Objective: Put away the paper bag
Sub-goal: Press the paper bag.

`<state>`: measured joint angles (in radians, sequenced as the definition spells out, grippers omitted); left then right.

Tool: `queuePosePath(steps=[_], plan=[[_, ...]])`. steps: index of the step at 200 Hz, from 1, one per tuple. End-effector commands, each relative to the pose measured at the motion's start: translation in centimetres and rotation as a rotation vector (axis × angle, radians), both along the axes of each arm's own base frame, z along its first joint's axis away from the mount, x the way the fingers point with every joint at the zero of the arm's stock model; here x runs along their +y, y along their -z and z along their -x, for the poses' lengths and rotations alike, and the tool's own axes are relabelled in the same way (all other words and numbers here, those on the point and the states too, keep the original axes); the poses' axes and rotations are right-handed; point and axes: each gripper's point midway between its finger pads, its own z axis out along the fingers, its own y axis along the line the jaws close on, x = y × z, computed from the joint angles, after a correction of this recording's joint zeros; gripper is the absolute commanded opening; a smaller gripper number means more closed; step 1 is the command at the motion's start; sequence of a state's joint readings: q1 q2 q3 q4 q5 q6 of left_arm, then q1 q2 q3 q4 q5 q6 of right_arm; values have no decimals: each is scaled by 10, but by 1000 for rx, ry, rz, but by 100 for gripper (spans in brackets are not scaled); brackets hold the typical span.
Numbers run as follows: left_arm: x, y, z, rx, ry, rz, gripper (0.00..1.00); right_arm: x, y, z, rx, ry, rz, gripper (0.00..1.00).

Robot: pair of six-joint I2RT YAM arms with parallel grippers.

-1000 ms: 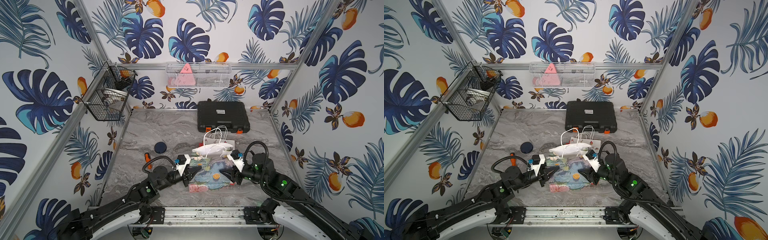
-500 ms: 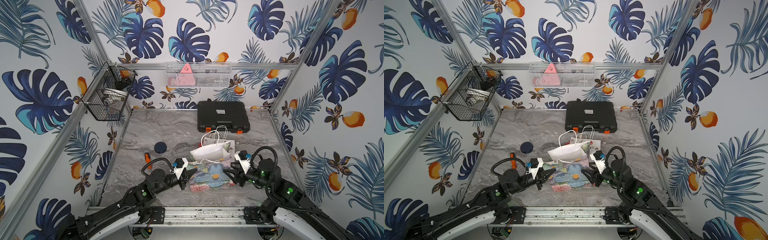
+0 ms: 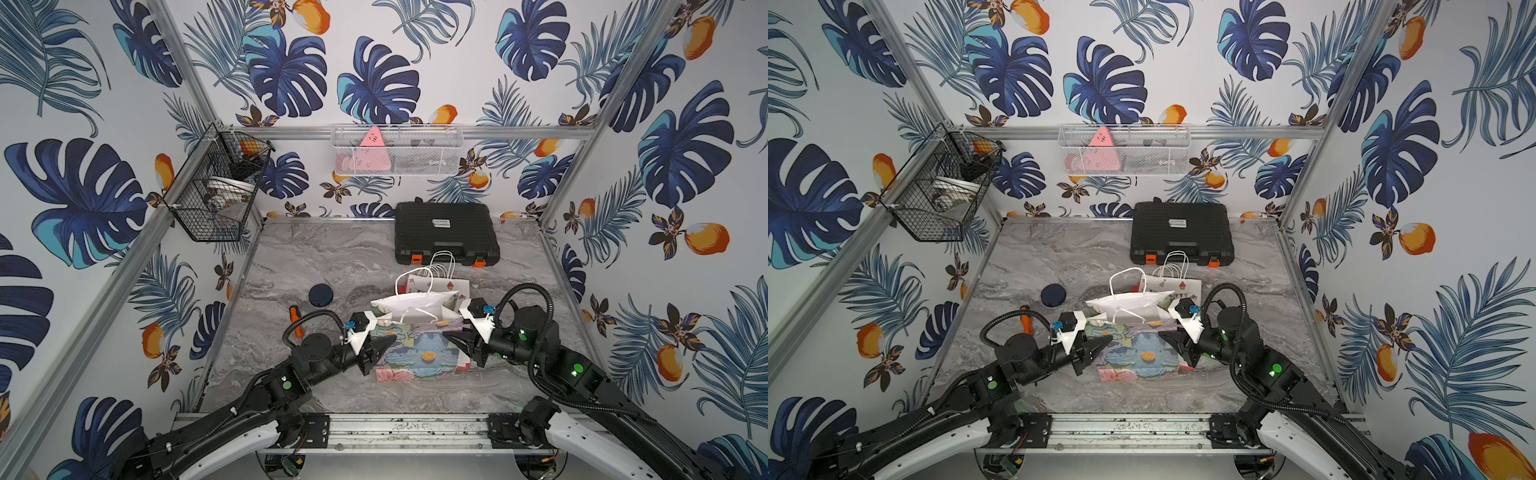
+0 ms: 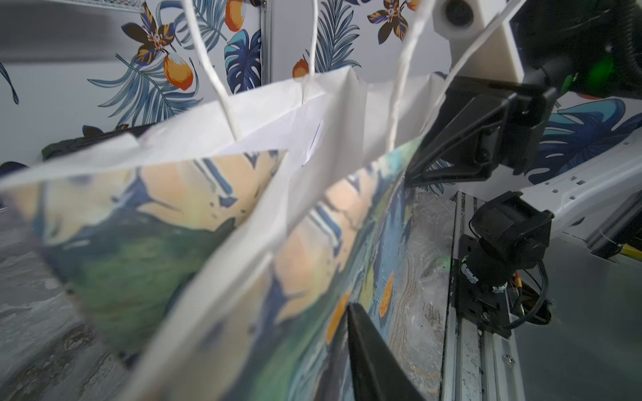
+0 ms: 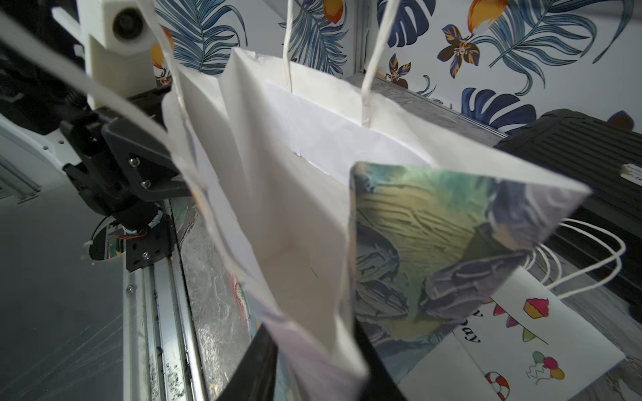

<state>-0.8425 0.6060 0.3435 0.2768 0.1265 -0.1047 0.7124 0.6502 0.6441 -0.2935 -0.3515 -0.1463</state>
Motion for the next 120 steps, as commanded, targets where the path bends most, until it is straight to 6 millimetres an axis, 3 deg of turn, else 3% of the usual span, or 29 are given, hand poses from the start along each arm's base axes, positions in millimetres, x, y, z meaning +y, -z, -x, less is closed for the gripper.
queuePosePath(steps=[1, 10, 75, 92, 105, 120], plan=[[7, -22, 1, -78, -19, 22, 41, 7, -6, 10, -26, -86, -12, 18], [8, -25, 3, -90, -15, 17, 42, 8, -5, 11, -23, -88, -13, 13], [17, -18, 3, -98, -39, -64, 35, 17, 1, 17, 24, -157, -15, 11], [17, -12, 1, -90, -41, -89, 32, 17, 1, 13, 23, -137, -9, 21], [16, -9, -1, -87, -44, -102, 29, 12, -2, 7, 8, -90, -1, 36], [14, -5, -3, -84, -40, -123, 27, 3, -5, 0, -23, -21, 9, 47]])
